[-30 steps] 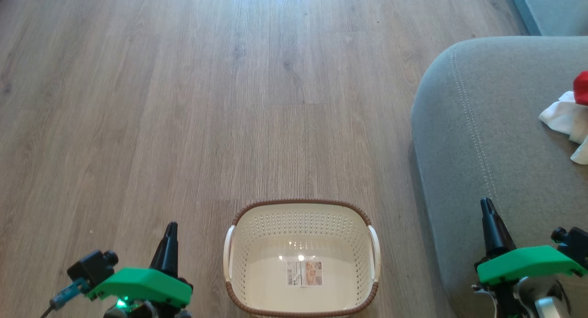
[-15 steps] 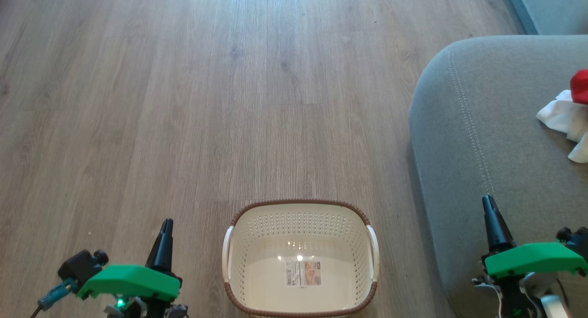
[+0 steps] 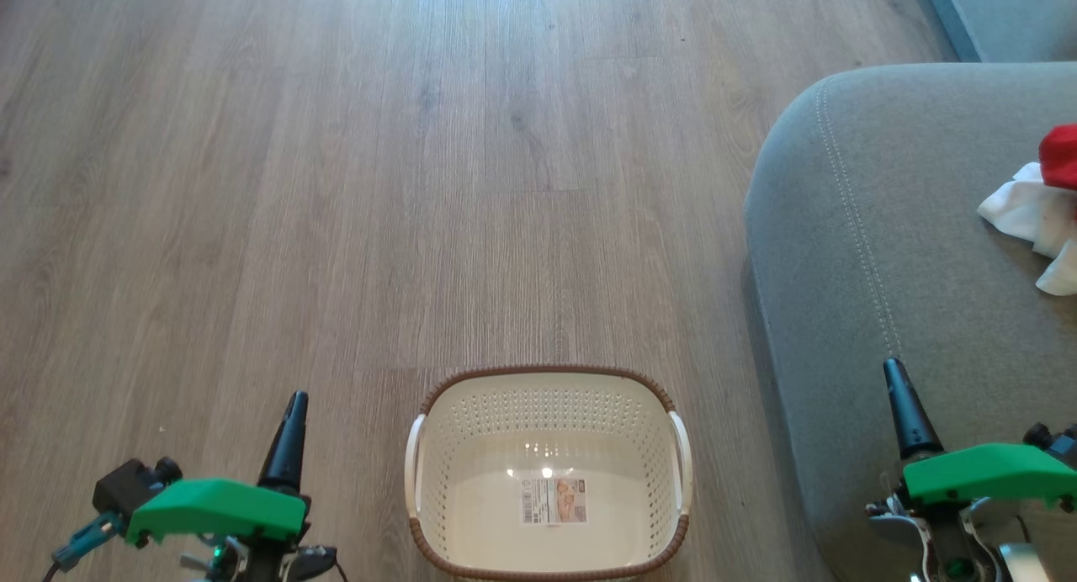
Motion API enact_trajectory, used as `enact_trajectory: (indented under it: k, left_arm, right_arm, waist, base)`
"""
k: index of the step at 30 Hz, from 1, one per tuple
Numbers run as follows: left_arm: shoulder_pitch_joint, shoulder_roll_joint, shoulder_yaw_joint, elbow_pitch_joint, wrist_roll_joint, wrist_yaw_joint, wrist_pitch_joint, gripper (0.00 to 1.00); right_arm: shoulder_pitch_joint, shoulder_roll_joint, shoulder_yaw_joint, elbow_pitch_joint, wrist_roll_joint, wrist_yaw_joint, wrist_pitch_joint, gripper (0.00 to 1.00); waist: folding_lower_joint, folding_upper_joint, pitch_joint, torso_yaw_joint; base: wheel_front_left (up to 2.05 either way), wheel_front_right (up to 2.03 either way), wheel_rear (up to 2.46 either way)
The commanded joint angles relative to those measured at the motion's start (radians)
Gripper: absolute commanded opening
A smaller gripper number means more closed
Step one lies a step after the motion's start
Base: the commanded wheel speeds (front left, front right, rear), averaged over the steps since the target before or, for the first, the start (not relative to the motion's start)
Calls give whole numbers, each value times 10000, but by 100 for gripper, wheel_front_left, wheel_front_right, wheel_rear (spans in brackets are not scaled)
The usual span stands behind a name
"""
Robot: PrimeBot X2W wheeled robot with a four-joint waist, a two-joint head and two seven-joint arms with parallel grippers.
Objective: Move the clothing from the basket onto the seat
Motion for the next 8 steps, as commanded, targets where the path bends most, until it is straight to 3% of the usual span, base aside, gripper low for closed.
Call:
enact_trajectory:
  k: [1, 8]
  left_arm:
    - [-588, 128, 349, -271, -263, -132, 70, 0]
    - [-652, 128, 499, -228, -881, -264, 246, 0]
  right_arm:
    - [-616, -45, 82, -290, 281, -1, 75, 0]
    - [-662, -8, 20, -285, 913, -1, 251, 0]
  waist:
    - [0, 0, 0, -5]
    - [0, 0, -3, -32]
  base:
    - [0, 0, 0]
    - [0, 0, 0]
